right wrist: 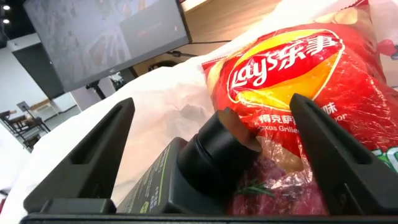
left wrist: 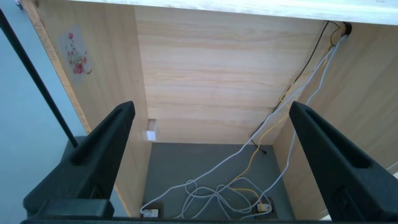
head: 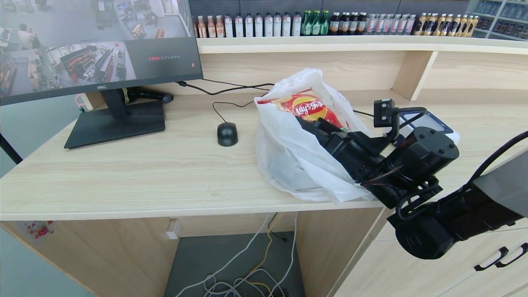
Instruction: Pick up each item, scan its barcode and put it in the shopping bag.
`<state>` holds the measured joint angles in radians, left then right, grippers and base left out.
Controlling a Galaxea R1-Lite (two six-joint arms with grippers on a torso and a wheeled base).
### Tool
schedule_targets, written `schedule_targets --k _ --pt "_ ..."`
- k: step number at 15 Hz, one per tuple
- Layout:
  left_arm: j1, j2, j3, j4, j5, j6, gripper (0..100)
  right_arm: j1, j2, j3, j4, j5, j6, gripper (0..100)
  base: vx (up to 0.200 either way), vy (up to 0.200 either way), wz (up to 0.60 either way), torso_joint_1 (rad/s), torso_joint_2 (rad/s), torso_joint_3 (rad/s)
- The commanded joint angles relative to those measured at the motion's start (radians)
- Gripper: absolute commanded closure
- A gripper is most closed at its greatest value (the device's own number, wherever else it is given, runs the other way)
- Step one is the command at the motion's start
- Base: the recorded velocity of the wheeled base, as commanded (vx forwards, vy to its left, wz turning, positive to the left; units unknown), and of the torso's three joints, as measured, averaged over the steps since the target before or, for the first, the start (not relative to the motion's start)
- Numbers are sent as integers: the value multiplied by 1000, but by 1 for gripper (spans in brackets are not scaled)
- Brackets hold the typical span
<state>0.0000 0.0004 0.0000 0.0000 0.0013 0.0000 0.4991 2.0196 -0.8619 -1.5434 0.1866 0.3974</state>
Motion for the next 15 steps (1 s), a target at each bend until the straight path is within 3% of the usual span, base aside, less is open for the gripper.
schedule_targets --k 1,11,15 --pt "0 0 0 0 0 0 0 -1 -2 1 -3 1 0 0 0 0 0 0 0 0" --pt "0 0 0 0 0 0 0 -16 -193 60 -11 -1 -89 0 0 0 0 0 0 0" --pt "0 0 0 0 0 0 0 -14 -410 264 -11 17 -166 0 0 0 0 0 0 0"
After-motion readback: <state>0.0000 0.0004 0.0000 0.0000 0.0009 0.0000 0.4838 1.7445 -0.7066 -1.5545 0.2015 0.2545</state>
